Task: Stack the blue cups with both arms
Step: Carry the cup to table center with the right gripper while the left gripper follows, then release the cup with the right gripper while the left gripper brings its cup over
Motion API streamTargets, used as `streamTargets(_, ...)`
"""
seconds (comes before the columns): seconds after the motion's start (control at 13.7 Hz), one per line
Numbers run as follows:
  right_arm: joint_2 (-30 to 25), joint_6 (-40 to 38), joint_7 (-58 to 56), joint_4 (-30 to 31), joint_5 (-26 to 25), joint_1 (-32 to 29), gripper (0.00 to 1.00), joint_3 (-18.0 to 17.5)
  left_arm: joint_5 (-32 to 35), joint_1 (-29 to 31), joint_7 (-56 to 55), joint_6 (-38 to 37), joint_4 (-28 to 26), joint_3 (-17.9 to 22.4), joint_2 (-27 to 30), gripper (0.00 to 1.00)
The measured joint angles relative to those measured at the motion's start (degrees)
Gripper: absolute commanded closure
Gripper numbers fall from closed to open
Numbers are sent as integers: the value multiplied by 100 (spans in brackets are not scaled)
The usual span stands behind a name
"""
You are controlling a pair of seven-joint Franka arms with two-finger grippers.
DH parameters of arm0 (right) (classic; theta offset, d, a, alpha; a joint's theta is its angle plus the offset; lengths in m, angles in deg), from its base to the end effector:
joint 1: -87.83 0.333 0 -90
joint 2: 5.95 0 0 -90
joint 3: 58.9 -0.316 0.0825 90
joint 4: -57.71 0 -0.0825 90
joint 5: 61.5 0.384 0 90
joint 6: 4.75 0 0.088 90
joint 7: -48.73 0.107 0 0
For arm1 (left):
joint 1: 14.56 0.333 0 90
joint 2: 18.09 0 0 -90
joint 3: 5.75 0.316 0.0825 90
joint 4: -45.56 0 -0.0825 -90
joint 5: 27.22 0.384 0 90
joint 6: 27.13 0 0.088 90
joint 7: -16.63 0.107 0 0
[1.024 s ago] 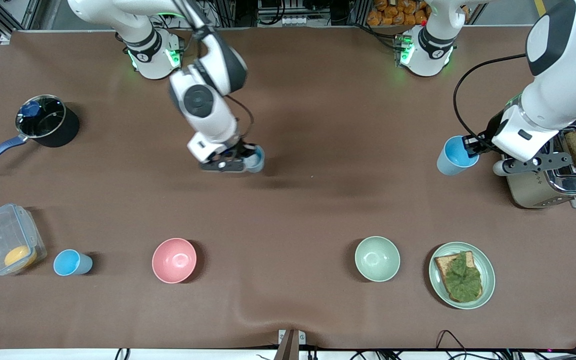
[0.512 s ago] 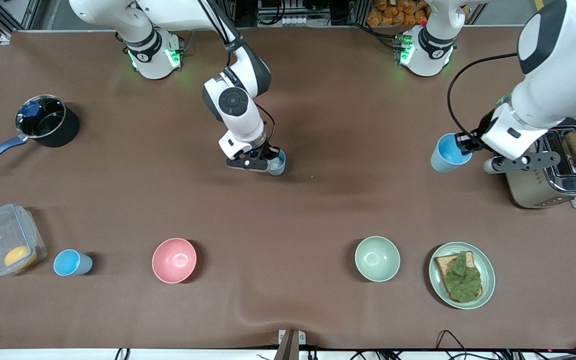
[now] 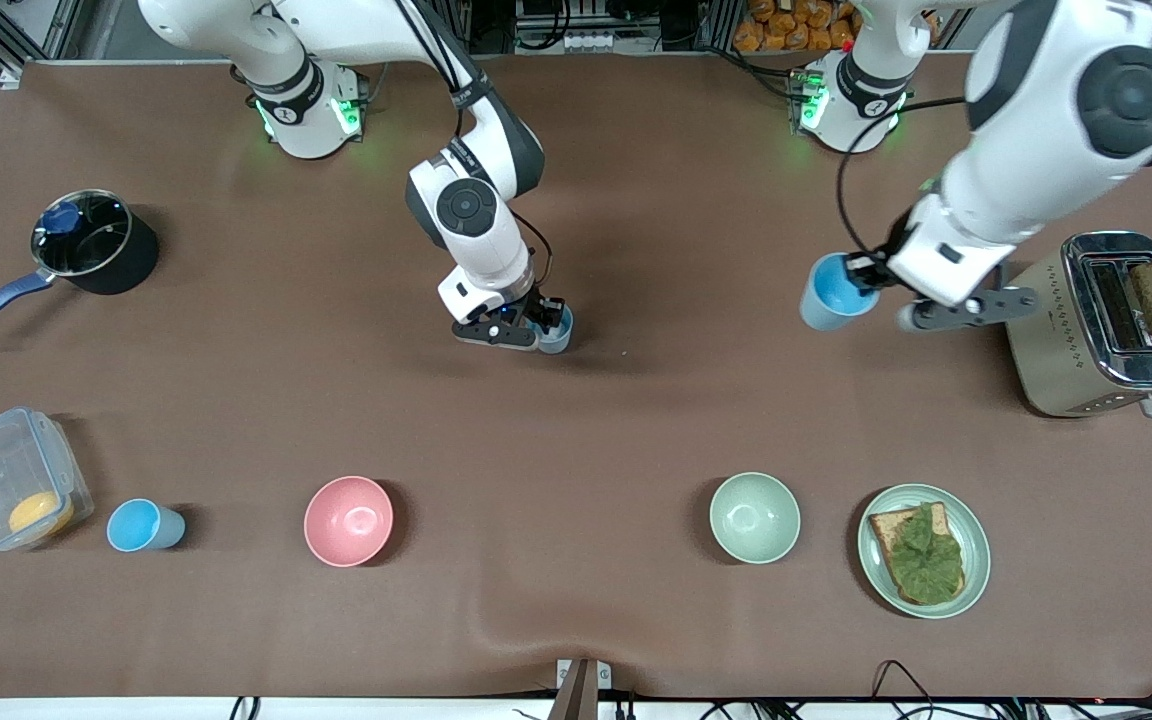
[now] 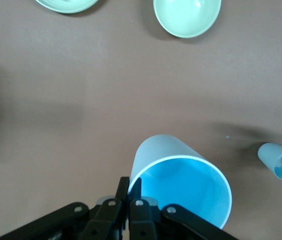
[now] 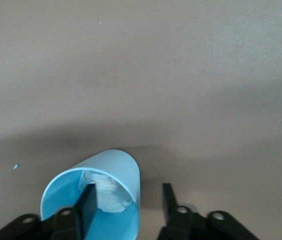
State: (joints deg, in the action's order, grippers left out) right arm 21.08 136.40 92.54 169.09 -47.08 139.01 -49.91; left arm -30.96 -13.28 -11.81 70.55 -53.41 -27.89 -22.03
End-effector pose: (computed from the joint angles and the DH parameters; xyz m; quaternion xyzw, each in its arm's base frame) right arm 0.4620 0.4241 0.2452 -0.9935 0.1003 0.0102 0.0537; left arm 0.5359 -0.2049 0.5258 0.9955 0.0716 -0.0580 0.0230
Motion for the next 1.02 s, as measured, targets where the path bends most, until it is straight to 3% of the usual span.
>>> streamTargets(0.51,-684,-3142,-957,-1360,-181,-752,0,448,-4,-91,-1470,50,24,-855,-325,100)
streamTargets(0.88,-1132,-3743,-2050,-1610,-409,-950,0,1134,12,-1016,-3365,514,637,-982,-1074,100)
streamTargets(1.02,-1314,-4057,-2473,-1686,-425,-953,0,1494,306,-1452,-4198,842,901,-977,-1497,100)
